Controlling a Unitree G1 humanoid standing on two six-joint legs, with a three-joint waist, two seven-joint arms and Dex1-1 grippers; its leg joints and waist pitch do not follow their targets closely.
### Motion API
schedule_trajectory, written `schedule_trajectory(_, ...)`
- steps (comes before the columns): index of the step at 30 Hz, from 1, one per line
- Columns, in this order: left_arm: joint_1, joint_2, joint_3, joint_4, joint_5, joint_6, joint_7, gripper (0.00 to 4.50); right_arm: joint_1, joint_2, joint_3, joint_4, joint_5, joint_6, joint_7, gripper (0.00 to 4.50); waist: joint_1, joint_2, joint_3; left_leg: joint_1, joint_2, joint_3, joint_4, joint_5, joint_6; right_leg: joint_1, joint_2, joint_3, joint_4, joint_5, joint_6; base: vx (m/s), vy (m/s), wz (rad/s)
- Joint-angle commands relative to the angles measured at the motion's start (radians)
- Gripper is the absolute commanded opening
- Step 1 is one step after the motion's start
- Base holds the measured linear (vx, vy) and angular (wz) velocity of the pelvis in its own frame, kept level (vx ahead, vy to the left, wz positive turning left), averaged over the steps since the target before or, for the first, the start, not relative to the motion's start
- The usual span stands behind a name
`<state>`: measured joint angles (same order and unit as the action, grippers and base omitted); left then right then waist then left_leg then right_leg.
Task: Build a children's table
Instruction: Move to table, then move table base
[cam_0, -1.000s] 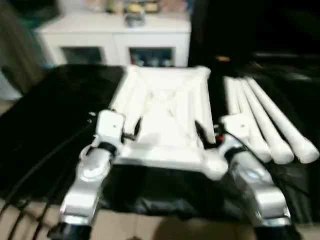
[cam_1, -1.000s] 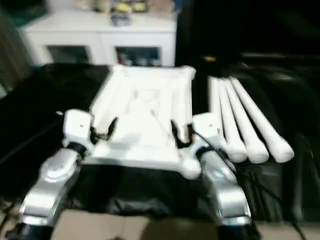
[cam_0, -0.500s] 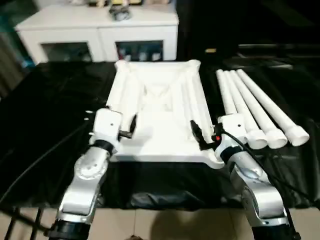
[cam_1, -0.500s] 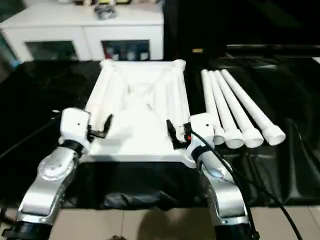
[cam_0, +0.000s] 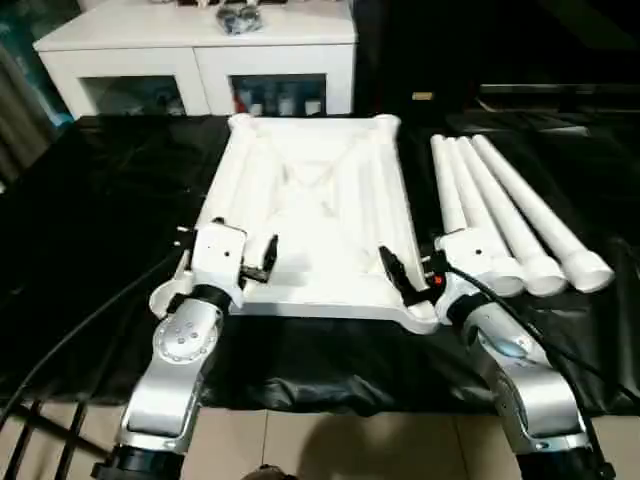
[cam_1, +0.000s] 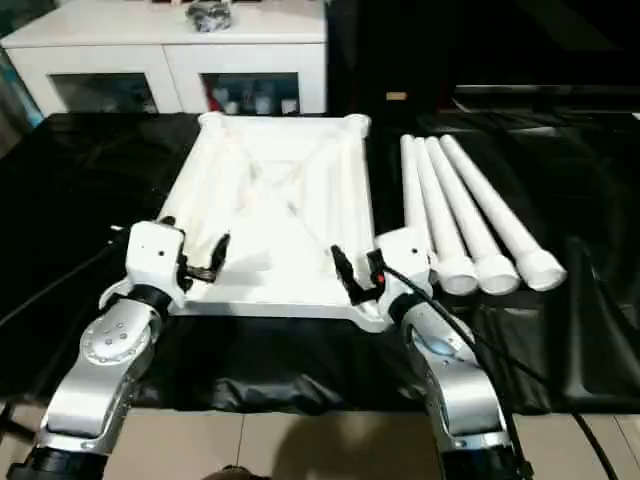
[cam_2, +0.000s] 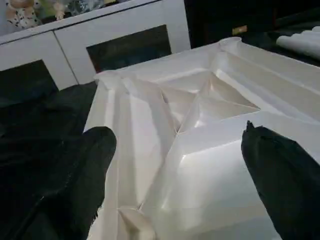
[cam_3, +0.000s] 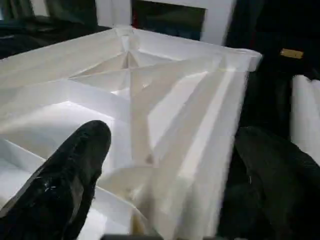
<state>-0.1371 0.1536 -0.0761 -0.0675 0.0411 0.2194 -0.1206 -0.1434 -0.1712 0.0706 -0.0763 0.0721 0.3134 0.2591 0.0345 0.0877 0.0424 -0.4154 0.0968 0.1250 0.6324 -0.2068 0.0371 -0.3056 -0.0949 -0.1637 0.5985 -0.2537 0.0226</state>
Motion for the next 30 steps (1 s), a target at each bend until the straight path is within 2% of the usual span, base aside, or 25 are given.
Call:
schedule_trajectory(1,0.004,0.007,0.007,-0.020,-0.004,0.004,-0.006,4.50,0.000,0.007,-0.009,-0.021,0.007,-0.003,-0.008,4.47,-0.009,-0.003,-0.026,-0.008,0.078,-0.074,-0.108,-0.625,-0.031,0.080,-0.114,0.044,-0.118,-0.631,-0.081,0.046,0.008,0.53)
schedule_trajectory(2,0.005,0.006,0.005,-0.020,-0.004,0.004,-0.010,4.50,0.000,0.018,-0.027,-0.021,0.026,0.010,-0.016,4.47,-0.028,0.019,-0.035,0.093,0.124,-0.071,-0.099,-0.709,-0.077,0.012,-0.080,0.069,-0.112,-0.616,-0.073,0.065,0.007,0.41)
schedule_trajectory(3,0.006,0.005,0.004,-0.020,-0.005,0.003,-0.014,4.50,0.001,0.020,-0.032,-0.020,0.033,0.015,-0.016,4.47,-0.041,0.019,-0.022,0.142,0.154,-0.112,-0.134,-0.909,-0.144,-0.011,-0.035,0.070,-0.063,-0.475,-0.078,0.084,0.014,0.15)
schedule_trajectory(4,0.006,0.004,0.004,-0.019,-0.005,0.003,-0.015,4.50,0.002,0.018,-0.031,-0.020,0.032,0.014,-0.016,4.47,-0.049,0.014,-0.015,0.146,0.168,-0.134,-0.184,-0.971,-0.158,-0.015,-0.009,0.082,0.002,-0.252,-0.069,0.084,0.014,0.15)
schedule_trajectory(6,0.007,0.004,0.002,-0.019,-0.005,0.002,-0.016,4.50,0.006,0.015,-0.025,-0.021,0.028,0.010,-0.014,4.47,-0.054,0.002,-0.020,0.163,0.161,-0.141,-0.191,-0.912,-0.096,-0.038,-0.013,0.105,0.021,-0.090,-0.036,0.094,-0.010,0.09)
schedule_trajectory(7,0.007,0.004,0.002,-0.019,-0.005,0.002,-0.016,4.50,0.006,0.015,-0.025,-0.021,0.028,0.010,-0.014,4.47,-0.058,-0.016,-0.016,0.148,0.126,-0.111,-0.172,-0.842,-0.053,-0.028,-0.040,0.128,-0.032,-0.105,-0.037,0.091,-0.029,0.12)
schedule_trajectory(8,0.008,0.004,0.002,-0.019,-0.006,0.002,-0.017,4.50,0.010,0.016,-0.023,-0.025,0.027,0.009,-0.014,4.47,-0.042,-0.036,-0.022,0.072,0.065,-0.042,-0.105,-0.602,-0.013,0.057,-0.114,0.187,-0.101,-0.220,-0.089,0.099,-0.066,0.08)
schedule_trajectory(9,0.010,0.005,0.002,-0.019,-0.007,0.001,-0.018,4.50,0.016,0.019,-0.018,-0.030,0.024,0.011,-0.013,4.47,-0.001,-0.044,-0.046,0.003,0.048,-0.028,0.036,-0.244,0.064,0.137,-0.208,0.262,-0.150,-0.324,-0.147,0.139,-0.061,0.04)
schedule_trajectory(10,0.010,0.005,0.001,-0.019,-0.006,0.001,-0.019,4.50,0.018,0.020,-0.016,-0.032,0.023,0.012,-0.013,4.47,0.003,-0.049,-0.048,-0.029,0.056,-0.035,0.065,-0.150,0.089,0.150,-0.215,0.270,-0.147,-0.305,-0.169,0.139,-0.061,0.04)
schedule_trajectory(11,0.012,0.005,0.000,-0.020,-0.005,0.000,-0.020,4.50,0.022,0.024,-0.015,-0.034,0.024,0.014,-0.012,4.47,0.012,-0.044,-0.053,-0.069,0.050,-0.044,0.065,-0.030,0.097,0.161,-0.160,0.229,-0.124,-0.205,-0.193,0.157,-0.040,-0.02)
schedule_trajectory(12,0.014,0.005,-0.001,-0.022,-0.004,-0.001,-0.021,4.50,0.025,0.026,-0.015,-0.037,0.024,0.016,-0.013,4.47,0.009,-0.034,-0.062,-0.069,0.043,-0.035,0.015,0.086,0.114,0.148,-0.071,0.170,-0.095,-0.064,-0.200,0.140,-0.025,-0.01)
schedule_trajectory(14,0.019,0.006,-0.005,-0.024,-0.006,-0.016,-0.030,4.50,0.031,0.029,-0.014,-0.044,0.026,0.018,-0.015,4.47,-0.011,0.014,-0.069,-0.003,0.070,-0.042,-0.052,0.268,0.153,0.102,0.005,0.096,-0.050,0.031,-0.169,0.206,0.023,0.03)
schedule_trajectory(15,0.022,0.011,-0.011,-0.025,-0.005,-0.025,-0.037,4.50,0.035,0.029,-0.013,-0.048,0.026,0.019,-0.015,4.47,-0.043,0.047,-0.087,0.159,0.172,-0.138,-0.044,0.400,0.354,-0.048,0.045,0.076,0.059,-0.002,-0.105,0.213,0.030,-0.05)
schedule_trajectory(16,0.024,0.017,-0.018,-0.024,-0.006,-0.031,-0.052,4.50,0.038,0.028,-0.011,-0.051,0.026,0.021,-0.014,4.47,-0.062,0.032,-0.102,0.202,0.238,-0.225,-0.018,0.886,0.484,-0.110,-0.001,0.125,0.107,-0.009,-0.005,0.112,-0.009,-0.06)
schedule_trajectory(17,0.027,0.029,-0.029,-0.022,-0.013,-0.042,-0.083,4.50,0.040,0.024,-0.008,-0.055,0.029,0.022,-0.010,4.47,-0.052,0.021,-0.096,0.188,0.213,-0.229,0.003,1.277,0.432,-0.126,-0.034,0.173,0.092,0.109,0.087,0.102,-0.015,-0.19)
schedule_trajectory(18,0.028,0.032,-0.033,-0.021,-0.016,-0.046,-0.094,4.50,0.041,0.022,-0.008,-0.056,0.030,0.022,-0.008,4.47,-0.054,0.008,-0.092,0.169,0.183,-0.221,0.003,1.334,0.367,-0.119,-0.047,0.198,0.066,0.192,0.114,-0.114,0.000,-0.24)
schedule_trajectory(19,0.028,0.040,-0.037,-0.015,-0.031,-0.055,-0.123,4.50,0.042,0.017,-0.009,-0.059,0.032,0.023,-0.002,4.47,-0.030,-0.030,-0.084,0.083,0.068,-0.168,0.020,1.081,0.215,-0.084,-0.057,0.223,-0.003,0.393,0.096,-0.154,0.010,-0.17)
schedule_trajectory(20,0.028,0.044,-0.040,-0.012,-0.039,-0.060,-0.140,4.50,0.042,0.014,-0.009,-0.060,0.034,0.024,0.002,4.47,-0.020,-0.046,-0.077,0.029,0.015,-0.123,0.023,0.848,0.164,-0.055,-0.051,0.212,-0.003,0.485,0.070,-0.144,0.016,-0.04)
schedule_trajectory(21,0.027,0.055,-0.052,-0.008,-0.078,-0.054,-0.205,4.50,0.041,0.001,-0.011,-0.066,0.039,0.030,0.019,4.47,-0.003,-0.038,-0.073,0.011,0.016,-0.076,-0.020,0.182,0.034,-0.018,-0.066,0.196,-0.026,0.404,-0.002,-0.070,0.002,0.11)
schedule_trajectory(22,0.026,0.058,-0.054,-0.006,-0.082,-0.055,-0.215,4.50,0.041,-0.002,-0.011,-0.067,0.040,0.031,0.024,4.47,-0.004,-0.035,-0.071,0.017,0.026,-0.071,-0.038,0.058,0.004,-0.015,-0.063,0.188,-0.033,0.325,-0.023,0.000,0.000,0.00)
schedule_trajectory(23,0.018,0.079,-0.075,0.004,-0.115,-0.062,-0.298,4.50,0.043,-0.028,-0.014,-0.078,0.053,0.036,0.064,4.47,-0.010,-0.018,-0.065,0.027,0.046,-0.069,-0.066,-0.096,-0.038,-0.016,-0.049,0.176,-0.034,0.160,-0.079,-0.079,-0.016,0.05)
schedule_trajectory(25,0.007,0.093,-0.092,0.014,-0.137,-0.073,-0.359,4.50,0.046,-0.054,-0.019,-0.088,0.059,0.041,0.099,4.47,-0.020,-0.006,-0.049,0.037,0.070,-0.061,-0.098,-0.311,-0.075,-0.034,-0.027,0.169,-0.048,-0.103,-0.150,-0.124,-0.002,0.07)
schedule_trajectory(26,-0.013,0.109,-0.110,0.027,-0.153,-0.082,-0.419,4.50,0.051,-0.092,-0.022,-0.103,0.071,0.042,0.141,4.47,-0.024,0.005,-0.047,0.040,0.075,-0.061,-0.101,-0.370,-0.091,-0.037,-0.025,0.168,-0.047,-0.154,-0.163,-0.099,0.008,0.08)
schedule_trajectory(27,-0.024,0.116,-0.124,0.034,-0.164,-0.090,-0.459,4.50,0.054,-0.116,-0.024,-0.109,0.073,0.038,0.163,4.47,-0.025,-0.007,-0.040,0.051,0.084,-0.052,-0.110,-0.494,-0.116,-0.047,-0.028,0.170,-0.064,-0.281,-0.156,-0.097,0.007,0.10)
schedule_trajectory(30,-0.062,0.131,-0.169,0.071,-0.176,-0.131,-0.570,4.50,0.061,-0.176,-0.036,-0.121,0.088,0.034,0.217,4.47,-0.020,-0.006,-0.027,0.068,0.087,-0.032,-0.112,-0.566,-0.133,-0.066,-0.034,0.173,-0.090,-0.438,-0.129,-0.101,-0.001,0.12)
